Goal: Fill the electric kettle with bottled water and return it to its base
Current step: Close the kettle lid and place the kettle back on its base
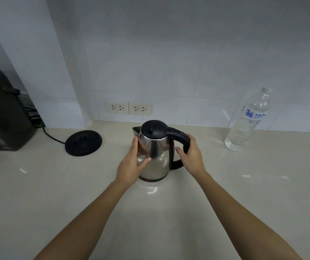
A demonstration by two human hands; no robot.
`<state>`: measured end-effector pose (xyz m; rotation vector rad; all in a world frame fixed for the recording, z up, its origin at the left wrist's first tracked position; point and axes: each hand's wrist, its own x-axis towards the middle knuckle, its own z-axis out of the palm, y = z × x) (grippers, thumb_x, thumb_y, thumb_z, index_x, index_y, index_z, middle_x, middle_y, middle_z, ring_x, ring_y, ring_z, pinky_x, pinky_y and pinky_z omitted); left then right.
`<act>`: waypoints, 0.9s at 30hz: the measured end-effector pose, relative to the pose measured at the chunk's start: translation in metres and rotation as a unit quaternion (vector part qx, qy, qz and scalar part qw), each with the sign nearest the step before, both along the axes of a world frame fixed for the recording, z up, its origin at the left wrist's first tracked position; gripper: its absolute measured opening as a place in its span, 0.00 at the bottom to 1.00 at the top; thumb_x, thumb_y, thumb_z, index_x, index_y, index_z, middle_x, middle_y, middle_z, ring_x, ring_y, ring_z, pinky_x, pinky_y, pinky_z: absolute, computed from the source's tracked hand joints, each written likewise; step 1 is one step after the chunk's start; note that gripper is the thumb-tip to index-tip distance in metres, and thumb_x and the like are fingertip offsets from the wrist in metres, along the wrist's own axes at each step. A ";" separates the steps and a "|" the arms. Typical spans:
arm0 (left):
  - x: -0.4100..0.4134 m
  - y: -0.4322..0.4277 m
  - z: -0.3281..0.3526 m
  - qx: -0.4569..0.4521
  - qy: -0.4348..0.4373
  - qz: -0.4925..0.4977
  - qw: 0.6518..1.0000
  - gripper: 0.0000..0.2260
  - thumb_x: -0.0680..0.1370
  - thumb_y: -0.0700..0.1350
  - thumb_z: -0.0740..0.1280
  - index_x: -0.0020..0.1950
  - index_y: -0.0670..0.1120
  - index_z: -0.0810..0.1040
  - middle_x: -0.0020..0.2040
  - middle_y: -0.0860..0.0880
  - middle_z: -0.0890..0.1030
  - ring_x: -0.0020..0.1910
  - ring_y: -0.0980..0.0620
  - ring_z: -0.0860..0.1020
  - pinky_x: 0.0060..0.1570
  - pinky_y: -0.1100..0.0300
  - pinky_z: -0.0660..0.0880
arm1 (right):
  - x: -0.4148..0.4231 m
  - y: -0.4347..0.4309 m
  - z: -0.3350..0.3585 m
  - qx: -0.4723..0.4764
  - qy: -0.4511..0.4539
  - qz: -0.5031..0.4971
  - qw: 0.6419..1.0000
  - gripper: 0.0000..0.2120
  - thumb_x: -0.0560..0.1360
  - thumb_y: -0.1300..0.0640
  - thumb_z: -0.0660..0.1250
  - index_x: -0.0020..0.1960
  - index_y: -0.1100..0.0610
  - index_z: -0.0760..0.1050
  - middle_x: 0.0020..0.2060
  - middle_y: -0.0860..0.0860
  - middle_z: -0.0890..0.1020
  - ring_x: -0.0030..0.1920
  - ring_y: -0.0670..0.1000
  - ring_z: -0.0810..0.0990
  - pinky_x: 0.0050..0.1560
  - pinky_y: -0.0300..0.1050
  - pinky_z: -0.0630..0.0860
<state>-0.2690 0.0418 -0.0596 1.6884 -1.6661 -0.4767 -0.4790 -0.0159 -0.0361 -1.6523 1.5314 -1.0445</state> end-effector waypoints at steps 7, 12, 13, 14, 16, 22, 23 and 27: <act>-0.006 0.001 0.005 0.028 0.071 0.014 0.997 0.42 0.76 0.51 0.69 0.79 0.54 0.43 0.71 0.54 0.71 0.66 0.57 0.73 0.62 0.61 0.70 | -0.006 -0.001 -0.005 0.034 0.008 -0.008 0.999 0.11 0.79 0.57 0.61 0.60 0.58 0.67 0.47 0.52 0.77 0.47 0.55 0.77 0.45 0.44 0.69; -0.015 0.001 0.008 0.020 0.109 0.046 0.993 0.43 0.75 0.50 0.71 0.80 0.52 0.46 0.70 0.53 0.72 0.67 0.54 0.73 0.62 0.64 0.67 | -0.010 -0.005 0.002 0.038 0.047 0.029 0.998 0.10 0.80 0.56 0.59 0.59 0.59 0.65 0.45 0.53 0.76 0.45 0.54 0.75 0.43 0.46 0.68; -0.016 0.000 0.009 0.019 0.115 0.051 0.992 0.43 0.75 0.50 0.71 0.80 0.51 0.46 0.70 0.52 0.73 0.66 0.53 0.74 0.63 0.64 0.67 | -0.010 -0.007 0.002 0.038 0.055 0.034 0.997 0.10 0.80 0.56 0.59 0.58 0.59 0.65 0.44 0.53 0.76 0.44 0.54 0.75 0.42 0.46 0.68; -0.017 0.000 0.009 0.017 0.117 0.052 0.992 0.43 0.75 0.49 0.71 0.80 0.51 0.45 0.69 0.52 0.73 0.66 0.53 0.74 0.63 0.63 0.67 | -0.010 -0.009 0.003 0.034 0.063 0.037 0.997 0.10 0.80 0.56 0.59 0.58 0.59 0.65 0.44 0.53 0.76 0.43 0.55 0.75 0.42 0.47 0.69; -0.018 0.002 0.010 0.012 0.124 0.060 0.990 0.43 0.75 0.49 0.71 0.80 0.51 0.45 0.69 0.51 0.73 0.66 0.52 0.74 0.64 0.62 0.67 | -0.007 -0.013 0.006 0.021 0.082 0.038 0.996 0.09 0.79 0.56 0.59 0.56 0.60 0.65 0.43 0.54 0.76 0.42 0.56 0.75 0.41 0.47 0.69; 0.006 -0.001 0.022 -0.022 0.154 0.089 0.984 0.43 0.74 0.49 0.73 0.79 0.53 0.47 0.68 0.54 0.74 0.63 0.55 0.76 0.65 0.62 0.69 | 0.023 -0.027 0.027 -0.014 0.086 0.052 0.995 0.05 0.78 0.57 0.59 0.52 0.57 0.64 0.42 0.54 0.76 0.43 0.57 0.76 0.41 0.47 0.68; 0.016 -0.004 0.028 -0.031 0.159 0.090 0.983 0.43 0.74 0.49 0.73 0.79 0.53 0.48 0.67 0.54 0.75 0.62 0.56 0.77 0.65 0.61 0.70 | 0.032 -0.031 0.032 -0.023 0.084 0.056 0.995 0.05 0.78 0.57 0.59 0.51 0.56 0.64 0.42 0.54 0.76 0.43 0.57 0.76 0.41 0.47 0.69; 0.065 -0.011 0.051 -0.067 0.150 0.088 0.982 0.42 0.73 0.48 0.74 0.79 0.54 0.50 0.60 0.59 0.76 0.56 0.63 0.76 0.61 0.65 0.70 | 0.084 -0.043 0.051 -0.049 0.059 0.068 0.995 0.05 0.78 0.58 0.59 0.51 0.58 0.64 0.41 0.54 0.76 0.41 0.56 0.75 0.40 0.48 0.68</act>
